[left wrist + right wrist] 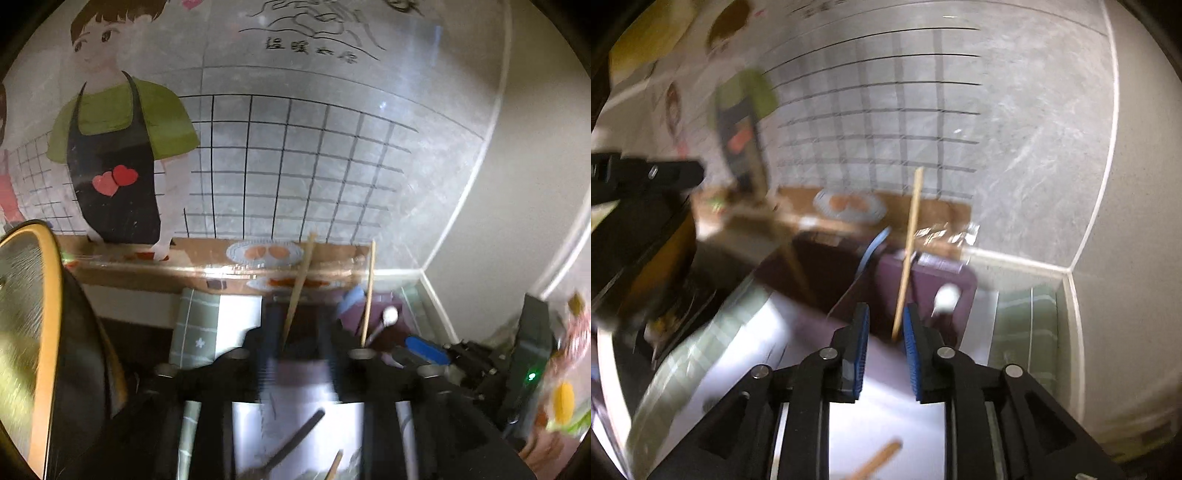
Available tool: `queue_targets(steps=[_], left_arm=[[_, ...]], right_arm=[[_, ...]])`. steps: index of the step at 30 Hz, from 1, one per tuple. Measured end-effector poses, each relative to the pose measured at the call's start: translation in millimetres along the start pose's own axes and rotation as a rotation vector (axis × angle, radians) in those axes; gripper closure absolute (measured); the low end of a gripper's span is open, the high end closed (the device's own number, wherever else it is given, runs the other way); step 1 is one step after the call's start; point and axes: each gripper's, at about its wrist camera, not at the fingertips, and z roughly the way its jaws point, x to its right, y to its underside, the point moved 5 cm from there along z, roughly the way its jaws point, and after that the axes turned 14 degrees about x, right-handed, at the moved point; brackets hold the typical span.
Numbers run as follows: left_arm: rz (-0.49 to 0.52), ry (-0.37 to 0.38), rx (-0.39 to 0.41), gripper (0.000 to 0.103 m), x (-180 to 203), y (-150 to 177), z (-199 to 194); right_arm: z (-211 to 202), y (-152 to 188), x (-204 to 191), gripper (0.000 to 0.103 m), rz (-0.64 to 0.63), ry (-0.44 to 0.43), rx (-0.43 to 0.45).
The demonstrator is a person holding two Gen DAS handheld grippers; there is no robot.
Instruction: Organize utensils
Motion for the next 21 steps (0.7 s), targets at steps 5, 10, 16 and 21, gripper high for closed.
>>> queue_targets(steps=[5,10,16,21], left_arm=[[0.09,0.007,-0.041,0.049,6.6,41.9,-26.8],[0.084,0.038,-0.176,0.049,0.3,102.8,-34.9],[0.095,0.044,-0.325,0.049,-7.7,173.9,-38.3],[0.148,0.087,-0.41,0.049,5.0,206.0,-40.0]], right_arm=[[-36.4,34.7,-30.5,0.067,-0.058,-0.088,-0.123],[-61.0,71.7,-63.2,0.067,-0.113,-0.167,-0.238],[-67.9,111.5,-86.5,0.067,-0.156,-0.192,-0.324],[-83.2,137.2,-100.2,0.067,-0.144,-0.267,-0.395]])
